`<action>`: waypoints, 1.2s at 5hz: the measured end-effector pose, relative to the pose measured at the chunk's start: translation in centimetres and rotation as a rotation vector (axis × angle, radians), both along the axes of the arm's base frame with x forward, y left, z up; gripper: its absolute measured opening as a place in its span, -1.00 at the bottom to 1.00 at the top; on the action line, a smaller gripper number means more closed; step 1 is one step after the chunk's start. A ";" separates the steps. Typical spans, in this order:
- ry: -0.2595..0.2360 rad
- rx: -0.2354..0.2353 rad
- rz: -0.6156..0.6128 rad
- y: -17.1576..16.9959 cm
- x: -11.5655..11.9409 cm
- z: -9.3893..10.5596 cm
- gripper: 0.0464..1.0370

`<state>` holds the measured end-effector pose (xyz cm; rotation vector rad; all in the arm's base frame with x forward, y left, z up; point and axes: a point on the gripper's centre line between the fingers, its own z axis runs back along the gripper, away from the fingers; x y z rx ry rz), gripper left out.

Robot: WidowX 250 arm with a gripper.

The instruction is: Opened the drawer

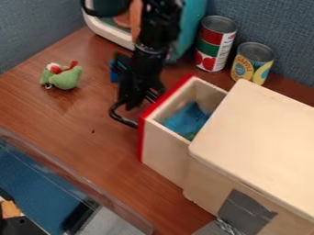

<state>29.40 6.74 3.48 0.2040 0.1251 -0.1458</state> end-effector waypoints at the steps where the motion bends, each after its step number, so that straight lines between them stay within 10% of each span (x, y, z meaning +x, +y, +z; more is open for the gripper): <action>1: 0.004 0.007 0.013 1.0 -0.2 0.2 -0.81; 2: 0.015 0.008 0.030 2.2 -0.5 0.3 -0.72; 4: -0.012 0.001 0.049 2.1 -0.7 2.0 0.39; 5: -0.056 -0.042 0.021 1.3 -0.9 5.8 0.89; 6: -0.124 -0.099 -0.016 -0.1 -1.1 9.8 0.93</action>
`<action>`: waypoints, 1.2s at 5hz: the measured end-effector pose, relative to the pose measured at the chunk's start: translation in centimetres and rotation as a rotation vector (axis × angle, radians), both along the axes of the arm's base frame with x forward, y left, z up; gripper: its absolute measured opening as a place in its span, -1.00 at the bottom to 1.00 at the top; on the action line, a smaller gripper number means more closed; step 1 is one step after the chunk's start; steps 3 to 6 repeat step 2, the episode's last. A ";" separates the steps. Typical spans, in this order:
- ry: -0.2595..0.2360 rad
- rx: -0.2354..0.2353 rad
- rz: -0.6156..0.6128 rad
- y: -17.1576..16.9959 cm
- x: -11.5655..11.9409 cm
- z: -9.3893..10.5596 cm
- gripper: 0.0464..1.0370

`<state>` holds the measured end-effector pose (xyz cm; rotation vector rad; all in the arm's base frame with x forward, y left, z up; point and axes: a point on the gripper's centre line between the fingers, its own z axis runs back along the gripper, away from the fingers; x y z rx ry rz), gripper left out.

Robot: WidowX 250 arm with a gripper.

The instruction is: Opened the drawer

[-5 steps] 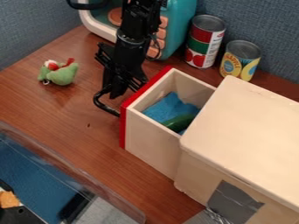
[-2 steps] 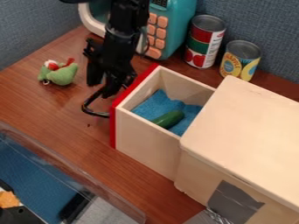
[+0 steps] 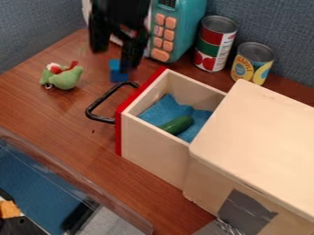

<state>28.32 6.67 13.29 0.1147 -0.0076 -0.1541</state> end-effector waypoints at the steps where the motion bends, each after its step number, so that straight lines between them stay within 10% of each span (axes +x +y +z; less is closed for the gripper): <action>1: -0.002 -0.051 -0.063 -4.0 -0.2 1.9 0.92; 6: 0.001 -0.075 -0.053 -7.9 -0.5 1.9 0.92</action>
